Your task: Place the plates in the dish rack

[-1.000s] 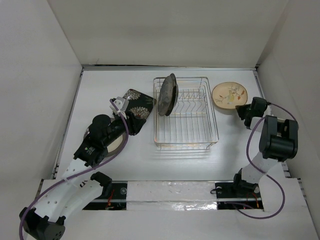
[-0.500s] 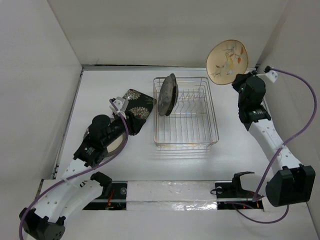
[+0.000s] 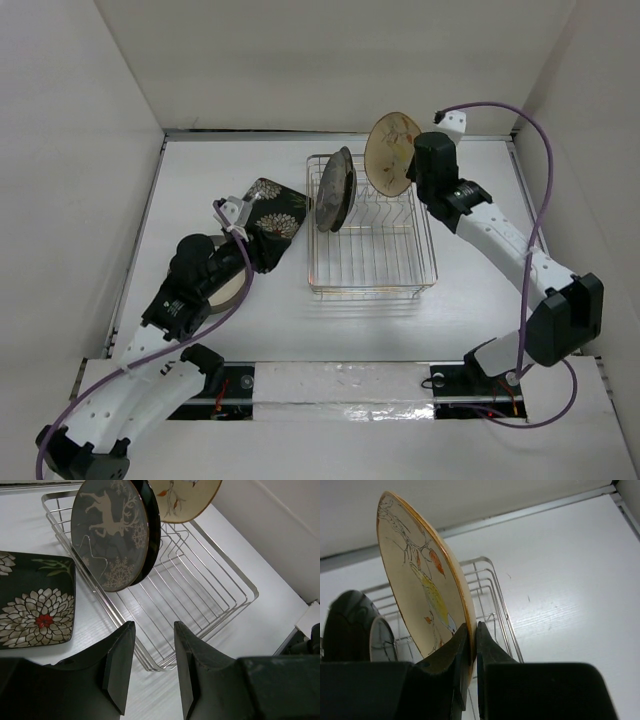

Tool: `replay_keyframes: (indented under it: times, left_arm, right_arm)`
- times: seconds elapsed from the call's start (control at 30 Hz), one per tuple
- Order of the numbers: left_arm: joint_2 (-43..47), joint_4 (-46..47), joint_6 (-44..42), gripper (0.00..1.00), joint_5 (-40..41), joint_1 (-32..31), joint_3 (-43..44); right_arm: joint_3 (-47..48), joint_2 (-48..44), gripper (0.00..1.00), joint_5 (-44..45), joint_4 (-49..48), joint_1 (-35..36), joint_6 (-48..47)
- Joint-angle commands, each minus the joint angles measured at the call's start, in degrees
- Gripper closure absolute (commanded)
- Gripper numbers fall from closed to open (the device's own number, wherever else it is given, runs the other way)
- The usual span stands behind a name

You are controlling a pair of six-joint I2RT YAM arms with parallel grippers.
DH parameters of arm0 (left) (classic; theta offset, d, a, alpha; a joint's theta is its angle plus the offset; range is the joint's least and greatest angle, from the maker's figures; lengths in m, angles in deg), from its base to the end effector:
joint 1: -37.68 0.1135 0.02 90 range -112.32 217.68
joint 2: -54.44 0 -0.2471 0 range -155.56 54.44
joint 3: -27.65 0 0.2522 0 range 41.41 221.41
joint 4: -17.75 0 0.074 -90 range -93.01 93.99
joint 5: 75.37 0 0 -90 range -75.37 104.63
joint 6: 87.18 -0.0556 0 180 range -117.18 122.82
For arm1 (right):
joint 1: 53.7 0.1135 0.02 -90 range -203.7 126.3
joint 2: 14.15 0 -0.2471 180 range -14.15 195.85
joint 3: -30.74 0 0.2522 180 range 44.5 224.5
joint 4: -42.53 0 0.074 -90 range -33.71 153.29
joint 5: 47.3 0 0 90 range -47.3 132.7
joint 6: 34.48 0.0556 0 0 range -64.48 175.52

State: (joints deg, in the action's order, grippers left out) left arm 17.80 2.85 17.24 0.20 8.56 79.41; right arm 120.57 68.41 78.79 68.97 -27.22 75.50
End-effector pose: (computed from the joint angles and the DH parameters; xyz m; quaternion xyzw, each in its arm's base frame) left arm 0.1619 -0.1060 0.3272 0.1778 0.6830 -0.3430 0.6199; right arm 0.3283 0.1270 0.3514 0.1353 0.7838 -0.0147 0.6059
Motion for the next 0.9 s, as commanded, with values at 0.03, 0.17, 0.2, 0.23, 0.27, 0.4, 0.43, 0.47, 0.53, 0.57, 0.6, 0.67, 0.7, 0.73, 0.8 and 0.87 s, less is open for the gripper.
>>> replay_keyframes:
  times: [0.03,0.17,0.2,0.23,0.27,0.4,0.43,0.47,0.53,0.57,0.6,0.67,0.7,0.73,0.8,0.87]
  left_arm:
    - [1.7,2.6,0.0,0.66,-3.1,0.2,2.3]
    - [2.5,2.6,0.2,0.66,-2.5,0.2,2.1]
    - [2.7,2.6,0.2,0.66,-3.4,0.2,2.1]
    - [3.0,2.6,0.2,0.66,-3.8,0.2,2.2]
    - [3.3,2.8,0.2,0.66,-3.8,0.2,2.3]
    - [4.1,2.9,0.5,0.66,-4.1,0.2,2.0]
    - [4.5,3.3,0.6,0.66,-4.5,0.2,1.9]
    - [4.9,3.5,0.8,0.66,-4.6,0.2,1.9]
    - [5.4,3.4,0.8,0.66,-4.2,0.2,2.2]
    - [5.3,3.3,0.8,0.66,-4.0,0.2,2.2]
    - [5.4,3.3,0.7,0.66,-3.8,0.2,2.1]
    - [6.1,3.4,0.7,0.66,-3.8,-0.3,1.9]
    - [6.4,3.4,0.7,0.66,-3.7,-0.3,1.9]
    - [6.2,3.3,0.7,0.65,-3.4,-0.3,2.0]
    - [5.8,3.2,0.6,0.65,-3.1,-0.3,2.0]
    - [5.9,3.3,0.7,0.65,-3.7,-0.3,1.8]
  right_arm:
    - [8.7,0.8,1.0,5.6,-1.2,2.2,-0.6]
    - [11.6,4.0,1.0,8.3,4.1,3.8,1.1]
    - [12.1,4.3,1.0,8.5,4.4,4.6,1.7]
    - [12.2,4.4,1.0,8.7,4.6,5.2,2.6]
    - [12.4,4.6,1.0,8.9,5.1,5.8,3.3]
    - [14.2,6.2,1.0,10.1,9.3,7.2,6.2]
    - [14.8,6.6,1.0,10.3,9.8,7.2,7.1]
    - [15.3,7.0,1.0,11.0,10.5,8.0,7.4]
    - [17.0,8.8,1.0,12.1,13.9,8.9,8.4]
    - [18.6,9.4,1.0,13.8,15.9,9.6,8.6]
    - [19.2,9.8,1.0,14.6,16.6,10.3,8.8]
    - [19.6,10.5,1.0,16.3,17.3,11.0,9.5]
    - [19.5,10.6,1.0,16.8,17.4,11.0,9.5]
    - [19.6,10.7,1.0,17.1,17.8,11.0,9.8]
    - [20.0,10.8,1.0,18.0,18.9,11.0,10.3]
    - [19.8,10.3,1.0,19.3,18.9,10.5,10.5]
